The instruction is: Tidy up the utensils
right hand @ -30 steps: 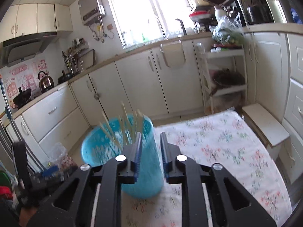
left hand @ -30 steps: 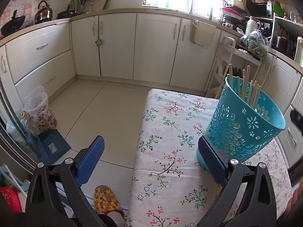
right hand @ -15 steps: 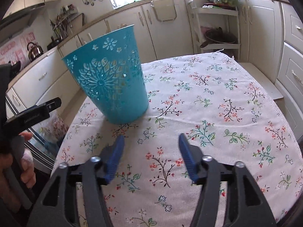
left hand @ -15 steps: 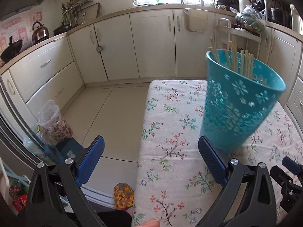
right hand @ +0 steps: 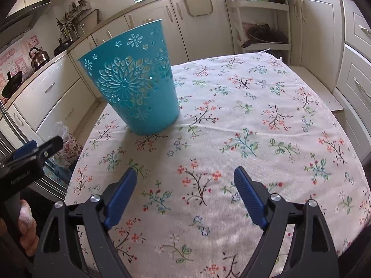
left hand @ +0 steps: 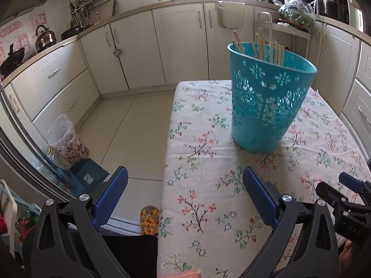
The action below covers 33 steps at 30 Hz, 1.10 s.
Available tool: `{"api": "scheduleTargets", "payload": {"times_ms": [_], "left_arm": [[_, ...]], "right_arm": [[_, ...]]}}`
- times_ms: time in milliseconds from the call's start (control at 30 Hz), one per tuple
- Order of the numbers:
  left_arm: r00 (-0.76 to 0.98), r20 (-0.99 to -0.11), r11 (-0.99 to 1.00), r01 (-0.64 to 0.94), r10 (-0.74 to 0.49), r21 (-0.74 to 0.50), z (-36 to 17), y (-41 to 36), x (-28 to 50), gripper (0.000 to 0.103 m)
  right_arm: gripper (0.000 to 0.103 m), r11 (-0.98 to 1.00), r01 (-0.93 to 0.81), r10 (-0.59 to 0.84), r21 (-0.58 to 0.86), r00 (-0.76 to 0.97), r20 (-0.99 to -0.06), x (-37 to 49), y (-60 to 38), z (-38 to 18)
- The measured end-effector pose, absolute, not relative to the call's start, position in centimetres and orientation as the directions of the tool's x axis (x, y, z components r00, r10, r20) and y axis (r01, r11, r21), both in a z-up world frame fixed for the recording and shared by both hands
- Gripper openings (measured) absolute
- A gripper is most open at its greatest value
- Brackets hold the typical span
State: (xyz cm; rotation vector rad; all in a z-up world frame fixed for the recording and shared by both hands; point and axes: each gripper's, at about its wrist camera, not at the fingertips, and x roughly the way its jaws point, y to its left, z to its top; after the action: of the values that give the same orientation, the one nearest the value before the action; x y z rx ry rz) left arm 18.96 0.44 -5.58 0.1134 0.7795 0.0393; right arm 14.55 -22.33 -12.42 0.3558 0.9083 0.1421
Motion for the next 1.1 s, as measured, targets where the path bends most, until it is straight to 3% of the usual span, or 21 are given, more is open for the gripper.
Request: {"api": "scheduleTargets", "payload": {"times_ms": [1100], "left_arm": [[0.665,-0.743,0.988,0.045,0.082,0.149,-8.5,-0.6,18.8,0.095]], "right_arm": [[0.09,0.944,0.03,0.262,0.329,0.534,-0.804,14.7,-20.6,-14.8]]}}
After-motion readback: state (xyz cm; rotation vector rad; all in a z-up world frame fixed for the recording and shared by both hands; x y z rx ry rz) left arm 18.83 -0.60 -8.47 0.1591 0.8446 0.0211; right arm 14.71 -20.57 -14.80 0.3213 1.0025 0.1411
